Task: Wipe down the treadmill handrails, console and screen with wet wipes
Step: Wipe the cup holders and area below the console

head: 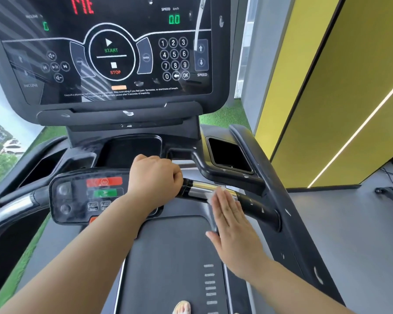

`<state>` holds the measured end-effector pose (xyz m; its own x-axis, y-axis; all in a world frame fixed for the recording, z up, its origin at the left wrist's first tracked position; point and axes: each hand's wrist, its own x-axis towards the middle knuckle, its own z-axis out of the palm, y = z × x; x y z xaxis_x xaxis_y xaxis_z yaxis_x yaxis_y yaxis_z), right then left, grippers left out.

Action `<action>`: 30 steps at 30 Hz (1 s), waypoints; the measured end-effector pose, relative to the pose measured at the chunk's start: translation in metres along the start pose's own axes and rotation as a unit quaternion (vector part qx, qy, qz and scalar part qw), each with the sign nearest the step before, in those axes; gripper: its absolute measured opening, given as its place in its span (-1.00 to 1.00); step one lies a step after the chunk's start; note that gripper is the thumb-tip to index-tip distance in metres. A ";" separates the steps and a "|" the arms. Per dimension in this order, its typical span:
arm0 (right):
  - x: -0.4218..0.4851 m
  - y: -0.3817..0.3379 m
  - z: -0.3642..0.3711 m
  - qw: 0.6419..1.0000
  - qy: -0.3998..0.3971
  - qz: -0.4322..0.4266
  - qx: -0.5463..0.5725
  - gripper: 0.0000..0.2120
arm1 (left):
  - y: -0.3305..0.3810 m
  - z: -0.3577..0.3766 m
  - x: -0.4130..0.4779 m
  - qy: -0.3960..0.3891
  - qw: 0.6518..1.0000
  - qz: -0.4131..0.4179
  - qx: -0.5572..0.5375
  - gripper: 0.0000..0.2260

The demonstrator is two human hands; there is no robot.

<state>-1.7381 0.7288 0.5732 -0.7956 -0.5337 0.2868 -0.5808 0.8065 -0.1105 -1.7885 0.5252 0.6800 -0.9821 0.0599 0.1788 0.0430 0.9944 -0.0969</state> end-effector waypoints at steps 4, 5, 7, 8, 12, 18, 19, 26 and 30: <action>-0.002 -0.006 -0.007 0.997 -0.008 0.077 0.021 -0.28 | 0.001 -0.002 -0.001 -0.005 1.000 -0.002 0.006 -0.69; 0.005 -0.015 -0.011 0.997 0.000 0.073 0.030 -0.30 | 0.001 -0.001 0.000 -0.007 1.000 -0.005 0.006 -0.69; 0.022 -0.029 -0.016 0.999 -0.004 0.035 0.031 -0.33 | 0.002 -0.001 0.000 -0.003 1.000 -0.011 0.004 -0.67; 0.028 -0.030 -0.019 0.999 -0.017 0.021 0.026 -0.35 | 0.002 -0.001 0.000 0.002 1.000 -0.011 0.004 -0.63; 0.023 -0.002 -0.033 0.992 -0.085 0.059 0.068 -0.35 | 0.001 -0.003 -0.002 -0.009 1.000 -0.005 0.004 -0.62; 0.044 0.009 -0.064 0.977 -0.093 0.090 0.171 -0.59 | 0.007 -0.009 -0.001 -0.024 0.999 -0.020 0.024 -0.68; 0.053 -0.001 -0.065 0.978 -0.078 0.068 0.181 -0.61 | 0.008 -0.009 -0.001 -0.028 0.999 -0.021 0.025 -0.68; 0.041 0.013 -0.043 0.975 0.028 0.081 0.203 -0.51 | 0.009 -0.012 -0.001 -0.062 0.997 -0.032 0.019 -0.68; 0.038 0.017 -0.042 0.977 0.052 0.100 0.179 -0.63 | 0.038 -0.012 -0.004 -0.048 0.999 0.001 -0.015 -0.67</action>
<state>-1.7710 0.7327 0.6227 -0.8879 -0.3313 0.3192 -0.4543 0.7409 -0.4947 -1.7804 0.5635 0.6877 -0.9950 0.0544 0.0837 0.0487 0.9965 -0.0683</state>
